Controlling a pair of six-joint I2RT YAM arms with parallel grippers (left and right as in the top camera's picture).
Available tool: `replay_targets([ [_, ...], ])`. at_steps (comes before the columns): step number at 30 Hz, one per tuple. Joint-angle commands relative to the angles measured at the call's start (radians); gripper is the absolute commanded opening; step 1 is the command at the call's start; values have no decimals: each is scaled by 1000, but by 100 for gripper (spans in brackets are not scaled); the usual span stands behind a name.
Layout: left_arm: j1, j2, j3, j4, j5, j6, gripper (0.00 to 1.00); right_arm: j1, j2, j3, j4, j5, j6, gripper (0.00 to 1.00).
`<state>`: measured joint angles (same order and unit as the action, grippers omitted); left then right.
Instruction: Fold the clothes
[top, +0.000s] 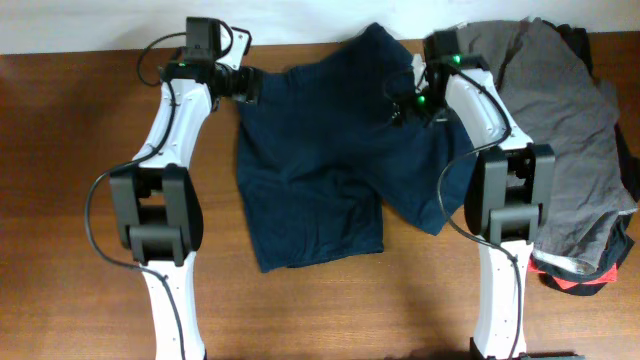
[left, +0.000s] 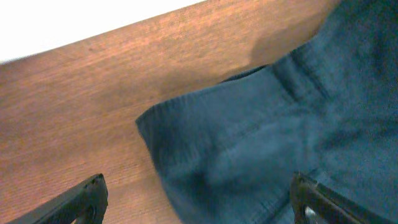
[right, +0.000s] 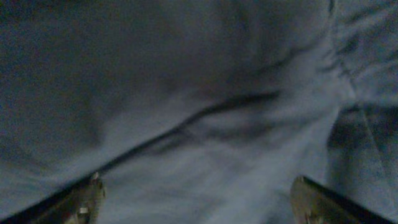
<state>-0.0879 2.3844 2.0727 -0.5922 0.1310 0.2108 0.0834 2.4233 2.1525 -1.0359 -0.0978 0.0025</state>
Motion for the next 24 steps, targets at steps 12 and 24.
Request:
replay_targets([
  [12,8,126,3,89,3,26,7,122,-16,405,-331,-26,47,92],
  [24,147,35,6,-350,-296,-269,1,105,-14,396,-420,-21,85,90],
])
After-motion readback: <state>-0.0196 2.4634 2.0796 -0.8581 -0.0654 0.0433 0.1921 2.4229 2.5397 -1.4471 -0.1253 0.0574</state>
